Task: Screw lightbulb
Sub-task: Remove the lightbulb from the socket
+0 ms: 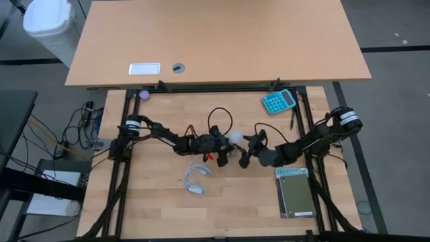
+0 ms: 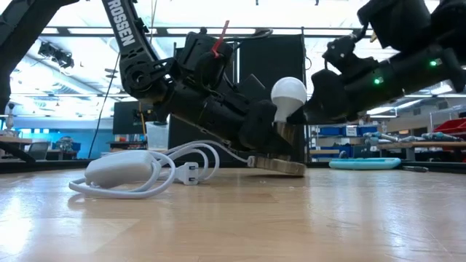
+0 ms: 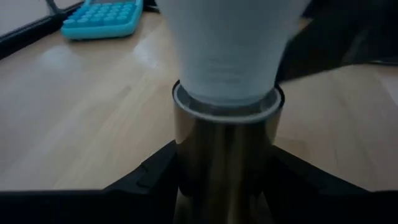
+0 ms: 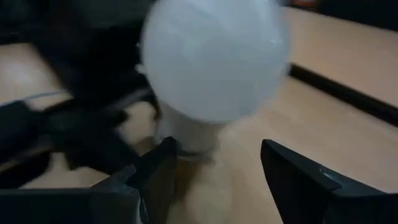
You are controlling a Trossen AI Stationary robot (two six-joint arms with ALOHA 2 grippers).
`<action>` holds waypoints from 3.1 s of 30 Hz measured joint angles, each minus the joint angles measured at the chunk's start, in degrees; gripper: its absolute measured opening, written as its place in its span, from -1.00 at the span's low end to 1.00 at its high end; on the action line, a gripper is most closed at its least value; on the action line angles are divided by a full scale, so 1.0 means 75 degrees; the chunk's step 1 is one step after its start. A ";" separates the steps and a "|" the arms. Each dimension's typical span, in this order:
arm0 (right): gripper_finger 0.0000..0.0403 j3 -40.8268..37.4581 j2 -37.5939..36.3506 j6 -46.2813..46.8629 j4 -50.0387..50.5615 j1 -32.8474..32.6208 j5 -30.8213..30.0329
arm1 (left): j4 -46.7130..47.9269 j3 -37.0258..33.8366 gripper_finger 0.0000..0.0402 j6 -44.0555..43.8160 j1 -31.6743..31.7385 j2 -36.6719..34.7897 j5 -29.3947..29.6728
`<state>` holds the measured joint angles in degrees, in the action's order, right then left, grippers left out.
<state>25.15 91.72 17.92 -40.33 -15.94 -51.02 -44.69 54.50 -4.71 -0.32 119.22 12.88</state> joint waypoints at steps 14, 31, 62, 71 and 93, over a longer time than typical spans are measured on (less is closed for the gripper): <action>0.13 -0.0023 0.0003 0.0640 0.0668 -0.0394 -0.0511 | -0.0064 0.0000 -0.03 0.0026 -0.0020 -0.0003 -0.0104; 0.13 -0.0023 0.0003 0.0044 -0.0518 -0.0404 0.0613 | -0.0122 0.0000 -0.03 0.0001 -0.0010 -0.0003 -0.0066; 0.13 -0.0023 -0.0382 0.1042 0.0546 -0.0548 0.0145 | -0.0153 0.0003 -0.03 0.0016 -0.0020 -0.0003 -0.0078; 0.13 -0.0023 -0.0354 -0.0009 -0.0555 -0.0148 0.1006 | -0.0169 0.0003 -0.03 0.0009 -0.0012 -0.0003 -0.0070; 0.13 -0.0374 -0.0804 0.0774 0.0840 -0.0870 -0.1299 | -0.0085 0.0003 -0.03 -0.0003 -0.0020 -0.0003 -0.0076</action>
<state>22.34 85.69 23.72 -34.03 -22.47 -60.76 -45.32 54.52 -4.73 -0.47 119.20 12.32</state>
